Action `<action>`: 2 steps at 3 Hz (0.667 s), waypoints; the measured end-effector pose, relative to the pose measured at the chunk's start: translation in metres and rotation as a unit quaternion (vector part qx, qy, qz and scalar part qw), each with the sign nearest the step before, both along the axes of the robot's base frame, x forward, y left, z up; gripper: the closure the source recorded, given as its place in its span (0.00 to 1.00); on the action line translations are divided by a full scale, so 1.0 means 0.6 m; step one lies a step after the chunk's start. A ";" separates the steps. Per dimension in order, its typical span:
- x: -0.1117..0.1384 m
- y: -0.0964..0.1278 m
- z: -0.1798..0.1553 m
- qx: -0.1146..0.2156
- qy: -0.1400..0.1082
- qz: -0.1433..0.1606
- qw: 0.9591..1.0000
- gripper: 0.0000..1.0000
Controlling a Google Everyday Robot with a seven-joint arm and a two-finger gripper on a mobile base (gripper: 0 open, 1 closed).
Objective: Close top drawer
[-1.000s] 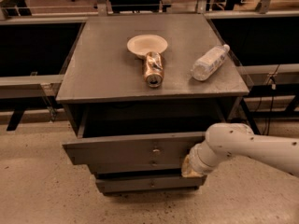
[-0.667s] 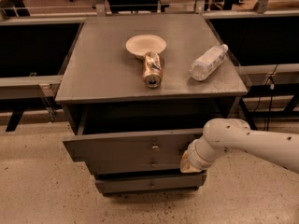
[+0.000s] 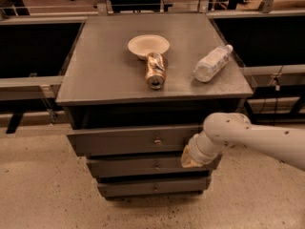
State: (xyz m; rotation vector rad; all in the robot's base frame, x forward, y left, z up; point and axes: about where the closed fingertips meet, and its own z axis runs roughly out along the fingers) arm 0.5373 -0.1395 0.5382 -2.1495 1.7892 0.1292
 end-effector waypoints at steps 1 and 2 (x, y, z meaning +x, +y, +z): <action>0.043 0.002 -0.018 -0.020 -0.004 0.025 0.999 1.00; 0.052 0.003 -0.015 -0.022 -0.009 0.027 0.999 1.00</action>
Offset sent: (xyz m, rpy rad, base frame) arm 0.1473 0.0179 0.0197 -0.0964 -0.1538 0.1087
